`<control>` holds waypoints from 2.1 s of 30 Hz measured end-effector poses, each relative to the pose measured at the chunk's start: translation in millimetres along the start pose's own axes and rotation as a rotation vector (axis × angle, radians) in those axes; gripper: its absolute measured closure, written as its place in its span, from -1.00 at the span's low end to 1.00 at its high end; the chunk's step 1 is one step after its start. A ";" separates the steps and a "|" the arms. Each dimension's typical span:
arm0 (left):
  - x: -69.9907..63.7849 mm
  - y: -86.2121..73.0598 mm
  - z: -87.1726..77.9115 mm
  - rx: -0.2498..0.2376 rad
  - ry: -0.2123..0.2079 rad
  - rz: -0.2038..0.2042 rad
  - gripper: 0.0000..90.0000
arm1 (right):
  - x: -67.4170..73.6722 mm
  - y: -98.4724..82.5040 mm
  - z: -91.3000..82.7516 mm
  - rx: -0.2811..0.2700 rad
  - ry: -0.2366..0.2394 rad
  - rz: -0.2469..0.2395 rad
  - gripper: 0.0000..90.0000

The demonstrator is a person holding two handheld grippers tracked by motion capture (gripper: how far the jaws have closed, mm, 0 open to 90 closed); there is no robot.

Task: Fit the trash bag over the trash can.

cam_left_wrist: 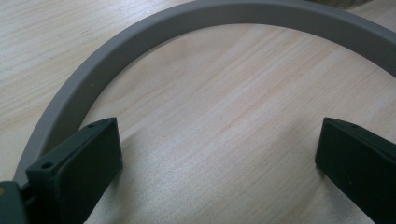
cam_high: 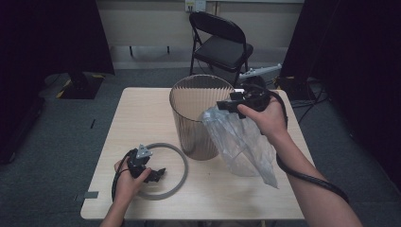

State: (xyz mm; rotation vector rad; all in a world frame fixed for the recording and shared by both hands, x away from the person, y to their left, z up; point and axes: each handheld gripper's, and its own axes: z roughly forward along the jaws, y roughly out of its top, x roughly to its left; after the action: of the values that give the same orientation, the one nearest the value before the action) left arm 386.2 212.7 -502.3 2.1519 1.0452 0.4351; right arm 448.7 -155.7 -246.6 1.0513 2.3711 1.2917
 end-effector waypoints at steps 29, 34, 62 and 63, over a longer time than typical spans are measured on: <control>0.0 0.1 0.1 0.000 0.000 0.000 -1.00 | -3.2 -12.8 -21.5 0.018 0.056 0.029 0.98; 0.0 0.1 0.1 0.001 0.000 0.000 -1.00 | -2.2 2.9 -23.1 -0.058 0.063 0.056 0.99; 0.3 0.3 0.0 0.002 -0.003 0.001 -1.00 | 3.4 -0.9 40.0 0.028 0.076 0.076 0.97; 0.3 0.3 0.0 0.002 -0.003 0.001 -1.00 | 2.9 -3.1 40.5 0.029 0.072 0.071 0.97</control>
State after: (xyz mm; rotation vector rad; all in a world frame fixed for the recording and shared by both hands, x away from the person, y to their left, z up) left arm 386.5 212.8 -502.1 2.1547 1.0429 0.4309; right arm 466.0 -129.2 -272.2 1.1252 2.4329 1.3446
